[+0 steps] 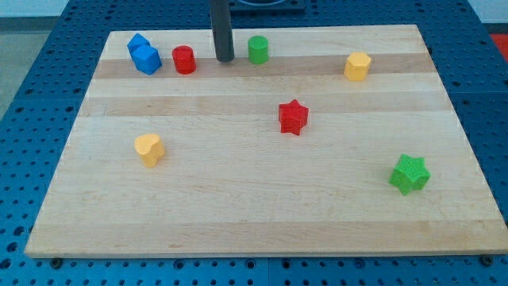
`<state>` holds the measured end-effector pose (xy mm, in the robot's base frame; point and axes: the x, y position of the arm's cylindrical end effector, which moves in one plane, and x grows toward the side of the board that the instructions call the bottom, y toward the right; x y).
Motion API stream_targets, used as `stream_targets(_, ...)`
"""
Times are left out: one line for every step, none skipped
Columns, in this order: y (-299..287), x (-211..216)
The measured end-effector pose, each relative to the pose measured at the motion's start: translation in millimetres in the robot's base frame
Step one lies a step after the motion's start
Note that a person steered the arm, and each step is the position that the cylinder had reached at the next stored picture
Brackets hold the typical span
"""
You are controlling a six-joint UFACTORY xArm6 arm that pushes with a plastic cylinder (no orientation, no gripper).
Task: Move the red circle to the center
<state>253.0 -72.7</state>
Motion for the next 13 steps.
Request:
stream_targets(-31.0, -18.1)
stream_targets(-51.3, -18.5)
stream_targets(-55.0, -18.5)
stream_targets(-77.3, -18.5)
stream_targets(-82.7, -18.5)
stream_targets(-82.7, -18.3)
stream_targets(-82.7, -10.6)
stream_targets(-82.7, -6.7)
stream_targets(-82.7, 6.4)
stream_targets(-81.3, 32.7)
stream_targets(-78.8, 51.1)
stream_targets(-73.1, 74.5)
stream_targets(-45.1, 95.6)
